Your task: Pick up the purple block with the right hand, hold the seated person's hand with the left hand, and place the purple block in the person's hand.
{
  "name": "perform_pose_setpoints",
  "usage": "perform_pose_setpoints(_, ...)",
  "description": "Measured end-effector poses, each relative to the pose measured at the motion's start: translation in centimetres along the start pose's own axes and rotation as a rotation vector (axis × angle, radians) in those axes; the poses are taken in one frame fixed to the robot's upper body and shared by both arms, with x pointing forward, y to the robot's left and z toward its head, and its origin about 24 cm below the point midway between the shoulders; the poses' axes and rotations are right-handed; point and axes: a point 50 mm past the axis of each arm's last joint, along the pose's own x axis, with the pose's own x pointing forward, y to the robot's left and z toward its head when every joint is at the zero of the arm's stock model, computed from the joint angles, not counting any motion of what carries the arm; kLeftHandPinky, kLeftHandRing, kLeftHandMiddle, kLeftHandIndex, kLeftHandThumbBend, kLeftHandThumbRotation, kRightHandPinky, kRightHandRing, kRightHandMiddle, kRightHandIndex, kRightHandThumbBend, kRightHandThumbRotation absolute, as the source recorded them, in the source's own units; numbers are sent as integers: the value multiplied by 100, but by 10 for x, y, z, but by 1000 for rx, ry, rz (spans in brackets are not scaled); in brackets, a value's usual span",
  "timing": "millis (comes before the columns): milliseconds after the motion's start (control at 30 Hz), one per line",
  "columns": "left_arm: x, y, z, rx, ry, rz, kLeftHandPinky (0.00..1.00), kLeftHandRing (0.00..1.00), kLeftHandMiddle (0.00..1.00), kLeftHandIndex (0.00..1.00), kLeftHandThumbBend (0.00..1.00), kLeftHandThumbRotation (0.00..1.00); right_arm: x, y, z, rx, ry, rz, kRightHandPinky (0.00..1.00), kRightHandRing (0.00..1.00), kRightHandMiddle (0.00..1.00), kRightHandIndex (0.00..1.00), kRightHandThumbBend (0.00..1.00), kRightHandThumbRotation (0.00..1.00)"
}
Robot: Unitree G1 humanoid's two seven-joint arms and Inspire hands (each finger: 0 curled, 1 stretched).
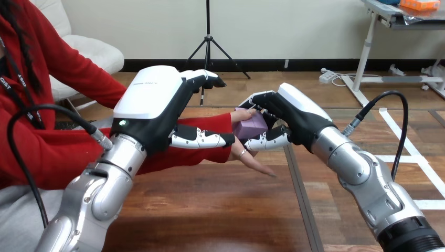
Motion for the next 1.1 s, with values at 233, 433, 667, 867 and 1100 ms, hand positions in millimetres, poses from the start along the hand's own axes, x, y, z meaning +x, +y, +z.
perform_pose_setpoints(233, -3, 1, 0, -15, 1, 1, 64, 72, 75, 74, 79, 46, 0, 0, -1, 0, 1, 2, 56, 63, 66, 64, 36, 0)
perform_pose_setpoints(433, -5, 0, -1, -31, 6, 1, 62, 71, 74, 73, 78, 46, 0, 1, -2, 0, 5, 3, 57, 64, 66, 64, 36, 0)
perform_pose_setpoints(667, -9, 0, -2, -45, 11, 0, 60, 71, 74, 73, 78, 46, 0, 1, -3, 0, 9, 5, 57, 65, 67, 65, 35, 0)
perform_pose_setpoints(867, -12, -1, -1, -60, 9, -7, 59, 70, 74, 72, 77, 46, -1, 1, -4, 2, 17, 14, 54, 62, 66, 66, 32, 10)
perform_pose_setpoints(1100, -17, -5, -1, -84, 12, -21, 59, 70, 74, 72, 78, 45, -1, 2, -6, 6, 23, 19, 48, 56, 62, 65, 36, 47)
